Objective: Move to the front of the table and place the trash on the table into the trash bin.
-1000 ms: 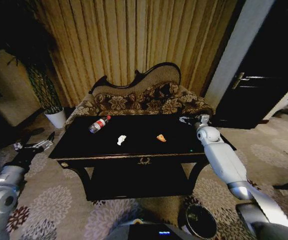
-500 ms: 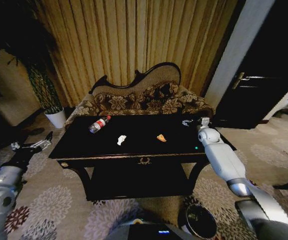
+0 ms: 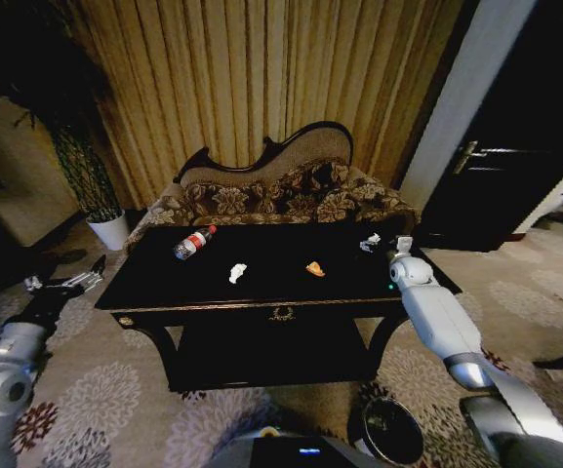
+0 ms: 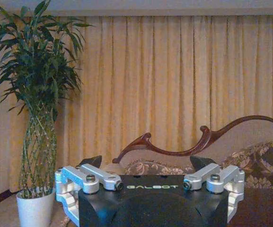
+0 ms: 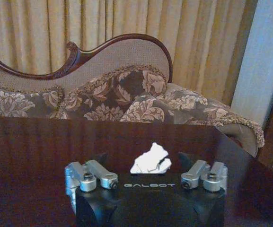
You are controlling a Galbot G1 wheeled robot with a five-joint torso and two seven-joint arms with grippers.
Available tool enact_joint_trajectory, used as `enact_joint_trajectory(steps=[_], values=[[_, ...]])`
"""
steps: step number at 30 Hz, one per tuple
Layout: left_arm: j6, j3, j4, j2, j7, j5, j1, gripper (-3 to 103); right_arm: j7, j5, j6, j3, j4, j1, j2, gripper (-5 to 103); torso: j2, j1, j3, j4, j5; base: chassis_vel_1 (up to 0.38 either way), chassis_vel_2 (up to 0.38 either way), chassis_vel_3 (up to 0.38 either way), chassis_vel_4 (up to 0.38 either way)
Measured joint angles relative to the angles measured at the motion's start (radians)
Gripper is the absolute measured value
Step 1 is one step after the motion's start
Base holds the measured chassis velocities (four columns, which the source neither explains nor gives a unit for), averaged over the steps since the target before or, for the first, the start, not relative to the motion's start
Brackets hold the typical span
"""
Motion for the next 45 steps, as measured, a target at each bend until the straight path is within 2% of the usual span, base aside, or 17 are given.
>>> enact_joint_trajectory(steps=[3,5,6,8,9,11,12,14,15,17,18,21,24,28,36,38,45], values=[[-0.005,0.0,0.001,0.0,0.001,0.0,0.0,100,0.0,0.001,-0.002,0.003,0.004,-0.005,0.0,78,0.0,0.0,0.0,0.0,0.0,0.0,0.0,0.0,0.0],[-0.009,0.003,0.001,-0.002,0.002,0.0,-0.002,100,0.0,0.002,-0.003,0.008,0.01,-0.018,0.001,66,0.0,0.0,0.0,0.0,0.0001,0.0,0.0,0.0,0.0],[-0.009,0.003,0.001,-0.002,0.002,0.0,-0.002,100,0.0,0.002,-0.003,0.008,0.01,-0.018,0.001,66,0.0,0.0,0.0,0.0,0.0001,0.0,0.0,0.0,0.0],[-0.011,0.007,0.001,-0.002,0.004,0.001,-0.004,100,0.0,0.002,-0.003,0.018,0.019,-0.035,0.001,56,0.0,0.0,0.0,-0.0003,0.0002,0.0,0.0,0.0,0.0],[-0.011,0.007,0.001,-0.002,0.004,0.001,-0.004,100,0.0,0.002,-0.003,0.018,0.019,-0.035,0.001,56,0.0,0.0,0.0,-0.0003,0.0002,0.0,0.0,0.0,0.0],[-0.015,0.008,0.0,0.0,0.012,0.001,-0.005,100,0.0,0.002,-0.003,0.024,0.024,-0.046,0.001,44,0.0,0.0,0.0,-0.0002,0.0002,0.0,0.0,0.0,0.0],[-0.015,0.008,0.0,0.0,0.012,0.001,-0.005,100,0.0,0.002,-0.003,0.024,0.024,-0.046,0.001,44,0.0,0.0,0.0,-0.0002,0.0002,0.0,0.0,0.0,0.0],[-0.016,0.008,-0.002,0.003,0.015,0.0,-0.006,100,0.0,0.002,-0.002,0.029,0.026,-0.05,0.001,34,0.0,0.0,0.0,0.0,0.0001,0.0,0.0,0.0,0.0],[-0.016,0.008,-0.002,0.003,0.015,0.0,-0.006,100,0.0,0.002,-0.002,0.029,0.026,-0.05,0.001,34,0.0,0.0,0.0,0.0,0.0001,0.0,0.0,0.0,0.0],[-0.016,0.008,-0.005,0.005,0.016,0.0,-0.007,100,0.0,0.002,-0.002,0.032,0.028,-0.053,0.0,24,0.0,0.0,0.0,-0.0001,0.0001,0.0,0.0,0.0,0.0],[-0.016,0.008,-0.005,0.005,0.016,0.0,-0.007,100,0.0,0.002,-0.002,0.032,0.028,-0.053,0.0,24,0.0,0.0,0.0,-0.0001,0.0001,0.0,0.0,0.0,0.0],[-0.016,0.008,-0.008,0.005,0.017,0.0,-0.007,100,0.0,0.002,0.0,0.034,0.035,-0.057,0.0,8,0.0,0.0,0.0,-0.0001,0.0001,0.0,0.0,0.0,0.0],[-0.017,0.008,-0.008,0.004,0.018,0.0,-0.005,100,0.0,0.002,0.0,0.035,0.044,-0.062,0.001,2,0.0,0.0,0.0,-0.0001,0.0001,0.0,0.0,0.0,0.0],[-0.019,0.008,-0.008,0.002,0.019,0.0,-0.001,100,0.0,0.0,0.003,0.045,0.071,-0.076,0.008,1,0.0,0.0,0.0,0.0,0.0001,0.0,0.0,0.0,0.0],[-0.02,0.016,-0.008,-0.006,0.017,0.0,-0.013,100,0.0,0.003,0.012,0.122,0.309,-0.191,0.024,1,0.0,0.0,0.0,-0.0001,0.0001,0.0,0.0,0.0,0.0],[-0.018,0.026,-0.012,-0.012,0.015,0.002,-0.021,100,0.0,0.039,0.01,0.173,0.474,-0.273,0.047,1,0.0,0.0,0.0,0.0,0.0001,0.0,0.0,0.0,0.0],[-0.017,0.037,-0.017,-0.024,-0.003,0.006,-0.023,100,0.0,0.077,-0.003,0.247,0.758,-0.461,0.086,1,0.0,0.0,0.0,-0.0004,0.0,0.0,0.0,0.0,0.0]])
